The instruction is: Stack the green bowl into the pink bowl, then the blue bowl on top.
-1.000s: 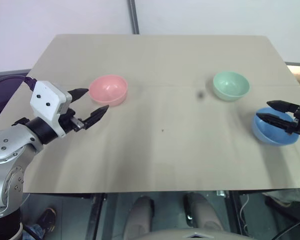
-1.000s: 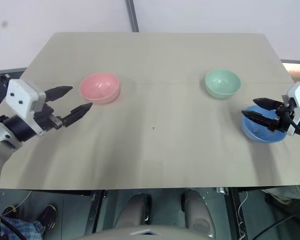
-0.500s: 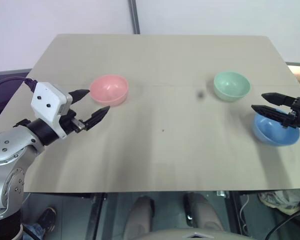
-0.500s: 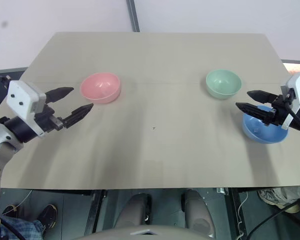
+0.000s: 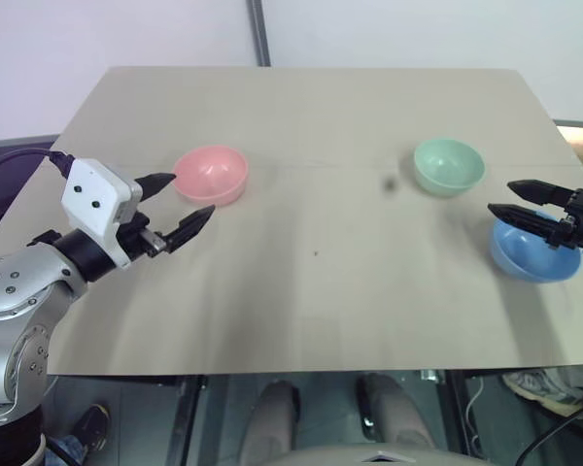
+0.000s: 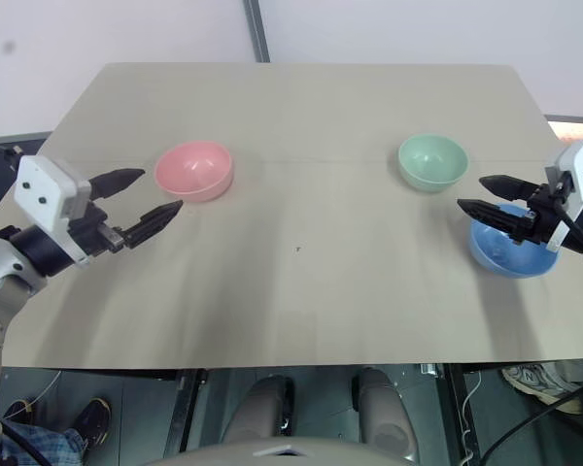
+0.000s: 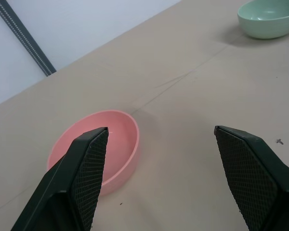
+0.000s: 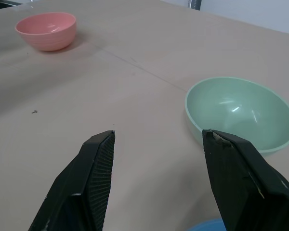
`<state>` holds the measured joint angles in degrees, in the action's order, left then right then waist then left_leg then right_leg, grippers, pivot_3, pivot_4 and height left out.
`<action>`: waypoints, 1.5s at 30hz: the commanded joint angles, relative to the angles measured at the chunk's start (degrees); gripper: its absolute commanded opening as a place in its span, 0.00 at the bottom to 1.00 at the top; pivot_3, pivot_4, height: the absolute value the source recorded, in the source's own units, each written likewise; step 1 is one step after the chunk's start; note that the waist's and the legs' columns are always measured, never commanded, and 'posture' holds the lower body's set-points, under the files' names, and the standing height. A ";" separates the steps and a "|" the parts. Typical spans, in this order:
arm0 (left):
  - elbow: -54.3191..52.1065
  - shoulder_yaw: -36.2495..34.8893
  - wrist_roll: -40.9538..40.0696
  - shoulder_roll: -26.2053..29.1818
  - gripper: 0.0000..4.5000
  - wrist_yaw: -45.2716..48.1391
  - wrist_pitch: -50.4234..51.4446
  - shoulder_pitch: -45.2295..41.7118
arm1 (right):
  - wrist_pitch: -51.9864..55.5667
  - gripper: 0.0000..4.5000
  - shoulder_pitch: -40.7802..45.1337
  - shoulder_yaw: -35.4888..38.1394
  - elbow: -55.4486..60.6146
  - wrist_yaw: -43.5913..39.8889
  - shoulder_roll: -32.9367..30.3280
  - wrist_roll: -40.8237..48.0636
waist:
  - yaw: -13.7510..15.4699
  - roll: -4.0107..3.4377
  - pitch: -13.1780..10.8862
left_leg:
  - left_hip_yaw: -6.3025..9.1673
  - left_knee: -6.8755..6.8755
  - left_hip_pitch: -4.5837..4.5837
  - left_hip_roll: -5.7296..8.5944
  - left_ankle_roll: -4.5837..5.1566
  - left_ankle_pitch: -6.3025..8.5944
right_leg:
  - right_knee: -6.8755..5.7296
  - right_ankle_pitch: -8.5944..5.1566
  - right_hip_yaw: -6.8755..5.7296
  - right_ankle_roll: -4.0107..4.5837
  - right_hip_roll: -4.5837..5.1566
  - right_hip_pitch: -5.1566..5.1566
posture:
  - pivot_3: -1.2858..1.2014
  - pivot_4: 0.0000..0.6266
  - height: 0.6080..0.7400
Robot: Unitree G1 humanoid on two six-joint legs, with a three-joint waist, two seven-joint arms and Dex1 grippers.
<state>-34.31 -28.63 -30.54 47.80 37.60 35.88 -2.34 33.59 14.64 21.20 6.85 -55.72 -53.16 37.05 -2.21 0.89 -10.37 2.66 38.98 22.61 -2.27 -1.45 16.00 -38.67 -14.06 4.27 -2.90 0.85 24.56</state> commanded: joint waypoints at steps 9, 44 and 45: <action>11.88 10.36 12.30 0.42 0.83 -3.47 -8.02 -7.34 | 5.45 0.71 3.13 -1.43 9.71 1.91 2.82 7.45 | 0.10 0.01 0.00 | 0.01 0.01 -0.08 0.00 0.00 0.00 | -0.07 0.00 0.00 0.00 -0.02 -0.05 | 0.52 0.24 1.00; 57.78 34.26 35.98 -2.08 0.16 8.47 -33.34 -36.35 | 6.14 0.71 4.80 -2.79 14.38 4.27 6.14 12.95 | 0.12 0.01 0.00 | 0.16 0.14 0.13 0.04 0.00 0.00 | -0.17 0.02 -0.15 0.01 0.01 0.02 | 0.52 0.24 1.00; 57.97 34.29 36.06 -2.09 0.04 8.56 -33.48 -36.47 | 5.99 0.71 4.81 -2.84 14.28 4.27 6.15 12.90 | 0.13 0.01 0.00 | 0.16 0.14 0.13 0.04 0.00 0.00 | -0.17 0.02 -0.15 0.01 0.02 0.02 | 0.52 0.24 1.00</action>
<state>24.05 6.39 5.39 45.44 46.07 3.43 -37.33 40.89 19.10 16.75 20.73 -51.28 -46.88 49.93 -2.08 0.90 -10.37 2.82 39.13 22.74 -2.23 -1.45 16.00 -38.85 -14.04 4.11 -2.89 0.86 24.58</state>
